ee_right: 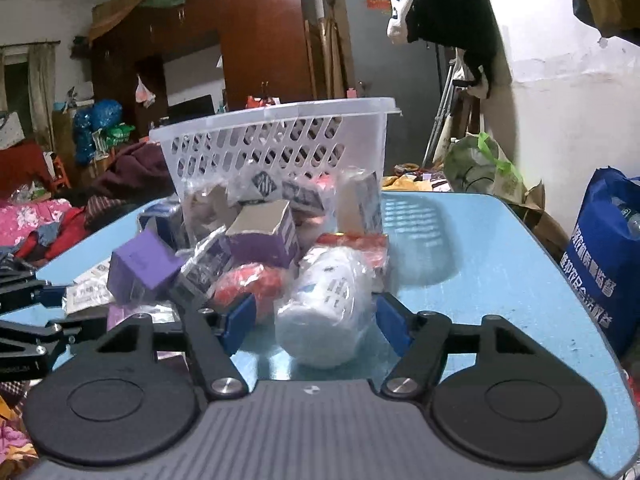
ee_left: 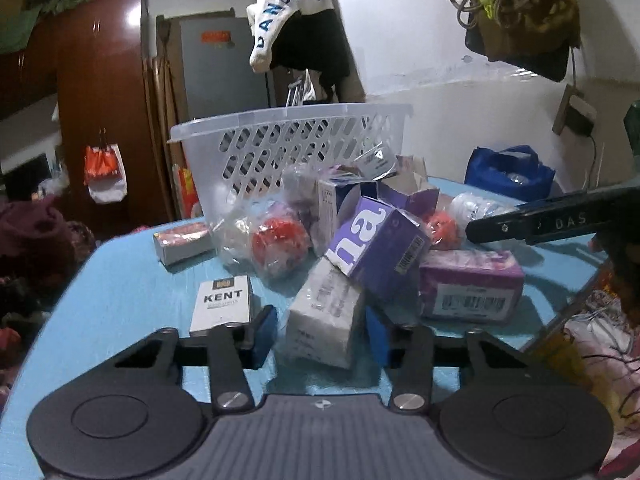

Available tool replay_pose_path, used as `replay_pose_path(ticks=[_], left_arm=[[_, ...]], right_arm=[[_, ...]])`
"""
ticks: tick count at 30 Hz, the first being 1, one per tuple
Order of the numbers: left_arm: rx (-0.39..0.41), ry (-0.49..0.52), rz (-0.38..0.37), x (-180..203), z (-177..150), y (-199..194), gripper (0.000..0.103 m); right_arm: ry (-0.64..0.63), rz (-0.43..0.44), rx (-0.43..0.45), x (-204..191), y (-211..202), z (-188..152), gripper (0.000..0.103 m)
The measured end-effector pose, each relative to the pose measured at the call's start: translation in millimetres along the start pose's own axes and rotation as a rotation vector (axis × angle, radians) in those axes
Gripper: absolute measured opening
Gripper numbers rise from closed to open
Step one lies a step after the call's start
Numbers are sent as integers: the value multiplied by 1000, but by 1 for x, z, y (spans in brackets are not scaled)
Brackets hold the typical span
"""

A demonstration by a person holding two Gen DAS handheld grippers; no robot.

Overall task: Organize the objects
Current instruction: 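Grasp the white box with the left gripper while the right grasps the wrapped white roll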

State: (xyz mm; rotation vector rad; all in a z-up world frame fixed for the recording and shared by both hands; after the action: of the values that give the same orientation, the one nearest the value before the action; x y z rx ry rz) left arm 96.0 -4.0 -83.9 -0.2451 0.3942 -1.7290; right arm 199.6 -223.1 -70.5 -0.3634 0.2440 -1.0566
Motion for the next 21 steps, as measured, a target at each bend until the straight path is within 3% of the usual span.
replay_pose_path(ticks=[1,6,11,21], left_arm=[[7,1,5,0,-1,-2,42],[69,-3,51,-7,0,-19,42],[127,-9,147,-21,7,-32,42],[152,-95,105,-37,14,-35,42]], right_arm=[[-14,-15,-4,-1,-1,-3,56],[-8,-14,23,3,-17,-11,55],[4,-38,62,11,-27,-4,55],[-8,6,124,5,-35,12,55]])
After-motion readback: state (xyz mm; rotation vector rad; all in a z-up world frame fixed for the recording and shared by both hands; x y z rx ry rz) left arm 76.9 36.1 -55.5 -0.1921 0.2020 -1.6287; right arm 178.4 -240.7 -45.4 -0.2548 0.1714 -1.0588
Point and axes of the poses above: each gripper's, at about its wrist camera, not at the fingertips, and y roughly the way its jaws point, x to its right, z to its top, the point moved 7 cm from there along y, roughly the way its jaws point, and after that the axes turned 4 degrees about -y, right-handed, at the moved point
